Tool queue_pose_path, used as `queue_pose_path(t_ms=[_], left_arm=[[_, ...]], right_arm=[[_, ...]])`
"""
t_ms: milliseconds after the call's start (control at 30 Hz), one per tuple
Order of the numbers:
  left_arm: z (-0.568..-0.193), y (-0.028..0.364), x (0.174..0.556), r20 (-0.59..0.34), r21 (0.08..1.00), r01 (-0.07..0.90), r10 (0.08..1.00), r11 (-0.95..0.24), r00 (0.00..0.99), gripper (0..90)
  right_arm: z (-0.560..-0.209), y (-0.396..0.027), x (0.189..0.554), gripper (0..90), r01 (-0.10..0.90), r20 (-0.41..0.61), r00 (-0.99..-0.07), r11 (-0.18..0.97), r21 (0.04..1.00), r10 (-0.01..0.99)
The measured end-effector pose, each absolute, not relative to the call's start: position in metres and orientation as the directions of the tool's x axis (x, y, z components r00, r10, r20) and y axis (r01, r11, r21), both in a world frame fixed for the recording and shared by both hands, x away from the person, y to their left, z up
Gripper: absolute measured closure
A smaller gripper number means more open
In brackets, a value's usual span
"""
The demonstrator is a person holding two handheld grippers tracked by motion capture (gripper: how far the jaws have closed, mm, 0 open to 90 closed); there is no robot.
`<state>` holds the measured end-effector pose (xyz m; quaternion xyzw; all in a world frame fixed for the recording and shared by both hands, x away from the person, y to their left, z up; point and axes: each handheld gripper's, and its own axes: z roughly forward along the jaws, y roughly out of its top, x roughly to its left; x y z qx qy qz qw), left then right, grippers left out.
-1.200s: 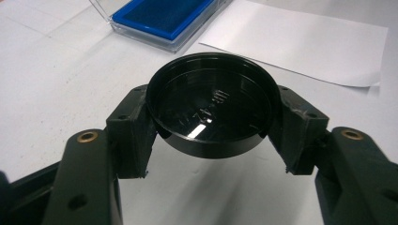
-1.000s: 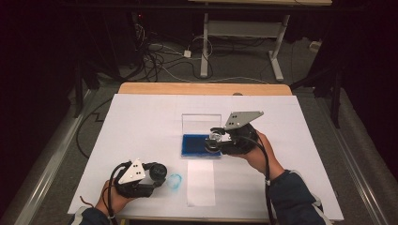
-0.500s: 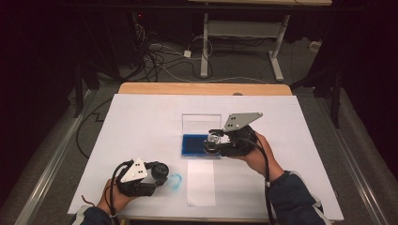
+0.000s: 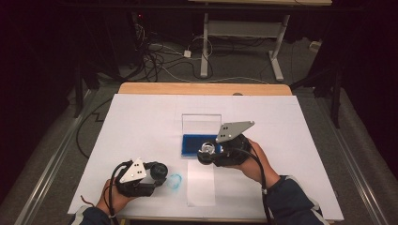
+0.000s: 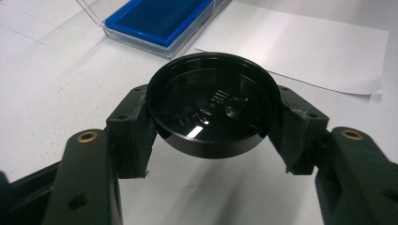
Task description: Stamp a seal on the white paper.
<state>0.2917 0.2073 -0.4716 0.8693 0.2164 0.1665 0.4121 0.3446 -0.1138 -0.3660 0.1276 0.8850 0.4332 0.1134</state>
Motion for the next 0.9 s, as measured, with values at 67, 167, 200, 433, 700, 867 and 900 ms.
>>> queue_pose_path(t_ms=[67,167,200,433,700,867,900], left_arm=[[-0.472,0.207,0.292,0.112,0.788,0.239,0.513,-0.568,0.851,36.3],[-0.472,0.207,0.291,0.113,0.786,0.238,0.512,-0.570,0.852,36.3],[-0.472,0.207,0.291,0.114,0.786,0.238,0.512,-0.571,0.852,36.3],[-0.471,0.207,0.289,0.120,0.789,0.230,0.511,-0.569,0.851,36.3],[-0.472,0.207,0.289,0.122,0.786,0.229,0.508,-0.573,0.852,36.3],[-0.472,0.207,0.289,0.121,0.787,0.229,0.507,-0.573,0.853,36.3],[-0.472,0.206,0.288,0.123,0.786,0.228,0.507,-0.575,0.853,36.3]], right_arm=[[-0.368,-0.112,0.341,56.1,0.124,-0.090,-0.945,0.597,0.792,0.316],[-0.374,-0.110,0.336,56.1,0.122,-0.086,-0.949,0.607,0.785,0.302],[-0.377,-0.109,0.334,56.1,0.121,-0.083,-0.952,0.609,0.784,0.296],[-0.397,-0.098,0.324,56.1,0.111,-0.073,-0.966,0.654,0.748,0.247],[-0.412,-0.095,0.317,56.1,0.110,-0.067,-0.970,0.671,0.733,0.232],[-0.419,-0.092,0.317,56.1,0.114,-0.059,-0.973,0.689,0.716,0.222],[-0.420,-0.092,0.317,56.1,0.121,-0.051,-0.973,0.686,0.717,0.226]])
